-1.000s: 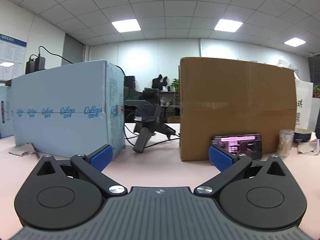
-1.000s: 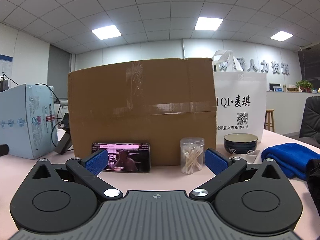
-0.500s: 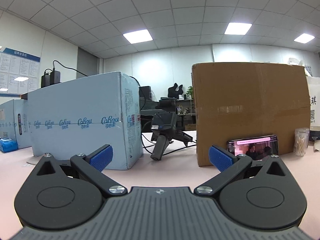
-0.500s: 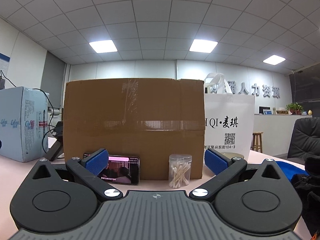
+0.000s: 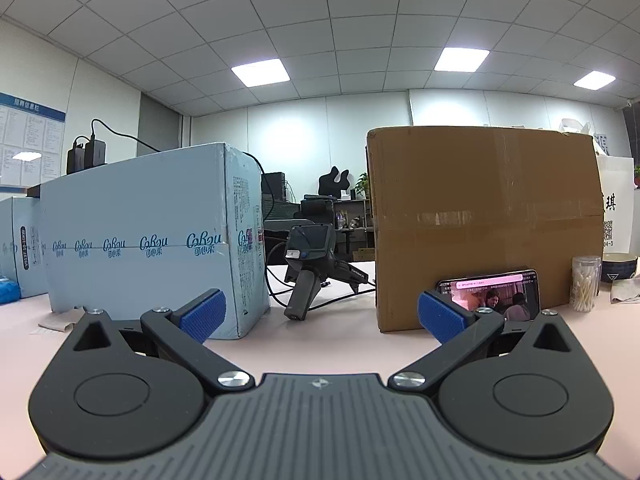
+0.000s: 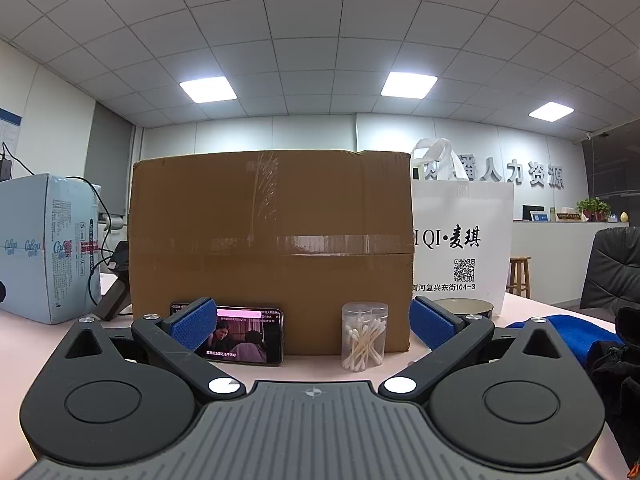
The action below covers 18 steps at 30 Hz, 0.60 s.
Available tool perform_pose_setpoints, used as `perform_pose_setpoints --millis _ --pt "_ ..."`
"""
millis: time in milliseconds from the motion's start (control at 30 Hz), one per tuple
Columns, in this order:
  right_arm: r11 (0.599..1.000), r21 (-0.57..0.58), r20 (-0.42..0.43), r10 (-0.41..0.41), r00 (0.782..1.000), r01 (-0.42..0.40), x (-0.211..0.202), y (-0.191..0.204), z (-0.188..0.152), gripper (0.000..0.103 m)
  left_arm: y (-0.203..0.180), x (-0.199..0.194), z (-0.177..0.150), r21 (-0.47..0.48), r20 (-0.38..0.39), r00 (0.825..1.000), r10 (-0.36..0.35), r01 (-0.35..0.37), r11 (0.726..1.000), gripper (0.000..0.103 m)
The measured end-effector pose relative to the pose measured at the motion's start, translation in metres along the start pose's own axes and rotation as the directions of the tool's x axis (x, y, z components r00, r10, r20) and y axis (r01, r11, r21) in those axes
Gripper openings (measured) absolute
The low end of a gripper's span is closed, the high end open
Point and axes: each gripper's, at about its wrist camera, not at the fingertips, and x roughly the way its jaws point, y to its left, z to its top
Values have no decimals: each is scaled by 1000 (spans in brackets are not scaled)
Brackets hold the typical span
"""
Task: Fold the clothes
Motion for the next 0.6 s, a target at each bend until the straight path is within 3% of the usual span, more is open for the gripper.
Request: perform_pose_setpoints --millis 600 --pt "1000 -4 -1 12 1000 -12 1 1 0 103 1 -4 -1 -6 -6 1000 -15 15 1000 103"
